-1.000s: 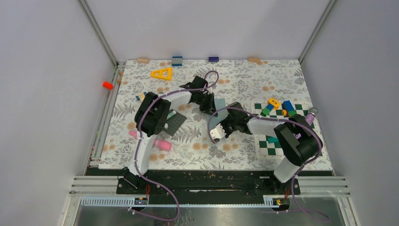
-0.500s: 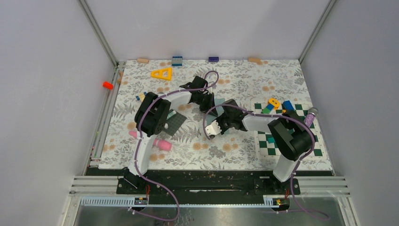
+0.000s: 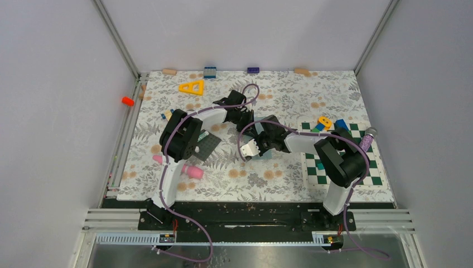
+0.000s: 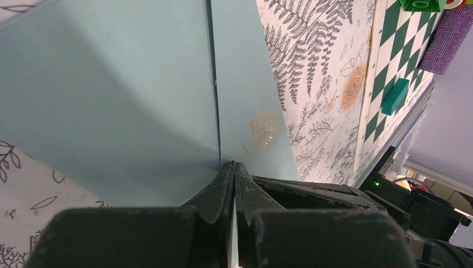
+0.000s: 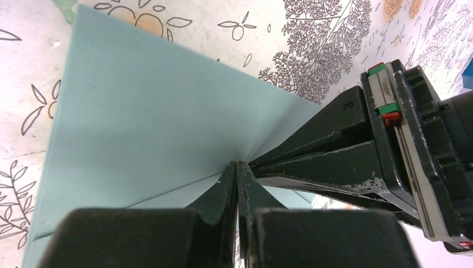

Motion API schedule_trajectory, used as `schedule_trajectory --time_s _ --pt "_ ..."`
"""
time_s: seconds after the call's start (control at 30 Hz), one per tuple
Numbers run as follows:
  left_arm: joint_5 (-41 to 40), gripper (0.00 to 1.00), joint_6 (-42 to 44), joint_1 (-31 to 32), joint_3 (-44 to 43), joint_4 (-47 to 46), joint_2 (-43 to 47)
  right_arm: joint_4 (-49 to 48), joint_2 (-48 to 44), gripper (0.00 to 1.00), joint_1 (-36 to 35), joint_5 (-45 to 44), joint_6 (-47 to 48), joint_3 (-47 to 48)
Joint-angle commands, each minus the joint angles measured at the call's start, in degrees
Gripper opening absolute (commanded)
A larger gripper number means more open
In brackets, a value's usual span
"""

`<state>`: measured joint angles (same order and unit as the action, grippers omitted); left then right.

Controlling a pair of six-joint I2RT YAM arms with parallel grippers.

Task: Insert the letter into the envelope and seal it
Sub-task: Seal the envelope flap on the envelope.

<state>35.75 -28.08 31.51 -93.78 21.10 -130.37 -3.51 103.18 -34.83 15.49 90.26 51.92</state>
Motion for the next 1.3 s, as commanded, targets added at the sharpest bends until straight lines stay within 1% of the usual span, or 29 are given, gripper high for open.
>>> schedule_trajectory --time_s 0.0,0.17,0.43,0.53,0.67,0.77,0.93,1.1,1.27 --pt "-2.92 0.00 1.94 0.05 -0.69 1.04 -1.34 8.02 -1.41 0.00 0.02 0.27 0.68 -0.48" --pt "-3.05 0.00 1.97 -0.04 -0.79 1.05 -1.23 13.72 -5.41 0.00 0.20 2.09 3.19 -3.00" --pt "-3.20 0.00 2.15 -0.07 -0.62 1.05 -0.86 17.21 -8.62 0.00 0.20 2.89 4.35 -5.00" --pt "-3.09 0.00 2.06 -0.04 -0.70 1.04 -1.02 16.84 -7.72 0.00 0.12 3.04 3.59 -4.33" --pt "-2.93 0.00 2.05 -0.11 -0.57 1.05 -1.03 13.41 -4.88 0.00 0.11 1.43 1.36 -2.15" --pt "-2.90 0.00 2.06 -0.11 -0.64 1.04 -1.16 11.33 -1.97 0.00 0.14 0.16 -0.61 0.86" --pt "-2.79 0.00 2.06 -0.13 -0.49 1.04 -1.08 11.20 1.68 0.00 0.24 -2.84 -3.86 5.81" --pt "-2.79 0.00 2.15 -0.22 -0.36 1.05 -0.94 11.13 2.49 0.00 1.09 -3.56 -4.56 7.28" --pt "-2.66 0.00 2.06 -0.22 -0.28 1.05 -0.91 7.95 3.72 0.00 2.49 -5.87 -4.65 8.20"
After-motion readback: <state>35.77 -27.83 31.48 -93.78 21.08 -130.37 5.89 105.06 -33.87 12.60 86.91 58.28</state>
